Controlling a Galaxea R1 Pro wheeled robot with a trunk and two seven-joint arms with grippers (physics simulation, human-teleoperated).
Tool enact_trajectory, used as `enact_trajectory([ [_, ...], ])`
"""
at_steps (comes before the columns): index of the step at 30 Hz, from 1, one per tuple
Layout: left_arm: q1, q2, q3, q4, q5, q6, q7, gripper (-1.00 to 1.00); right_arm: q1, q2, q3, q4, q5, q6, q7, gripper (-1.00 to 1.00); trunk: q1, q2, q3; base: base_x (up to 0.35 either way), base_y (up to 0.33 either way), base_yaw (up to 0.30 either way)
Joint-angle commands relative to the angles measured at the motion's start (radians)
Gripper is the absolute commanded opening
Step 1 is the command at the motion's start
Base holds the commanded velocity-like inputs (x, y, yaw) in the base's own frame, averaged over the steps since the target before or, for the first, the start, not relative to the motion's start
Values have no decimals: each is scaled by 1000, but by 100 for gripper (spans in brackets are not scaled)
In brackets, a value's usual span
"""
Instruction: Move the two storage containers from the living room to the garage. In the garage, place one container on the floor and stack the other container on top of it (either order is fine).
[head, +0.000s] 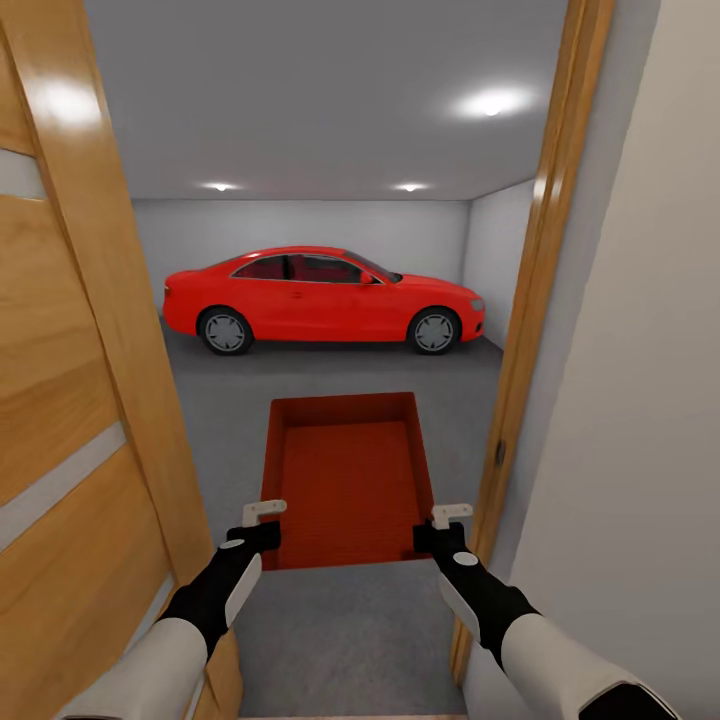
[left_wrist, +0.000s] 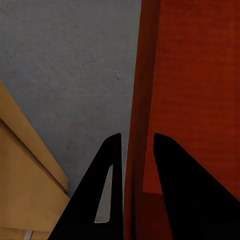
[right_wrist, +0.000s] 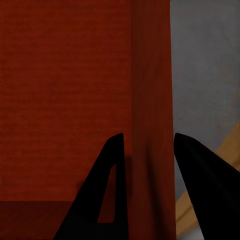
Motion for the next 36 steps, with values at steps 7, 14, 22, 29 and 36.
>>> enact_trajectory([
  [7,-1,1,7,-6,-2,5,9,-100,-1,-53,-8,44,-16,-6,-40,-100,0,-1,0,0,0,0],
  [14,-1,2,7,-5,-2,5,9,-100,-1,-53,-8,44,-16,-9,-40,-100,0,-1,0,53,0,0],
  [22,-1,1,7,-7,-2,5,9,-100,-1,-53,-8,44,-16,-9,-40,-100,0,-1,0,232,0,0],
  [29,-1,1,7,-7,-2,5,9,-100,-1,-53,-8,44,-16,-9,-40,-100,0,-1,0,245,2,0],
  [36,-1,1,7,-7,-2,5,10,-100,-1,-53,-8,44,-16,-9,-40,-100,0,-1,0,104,23,0],
])
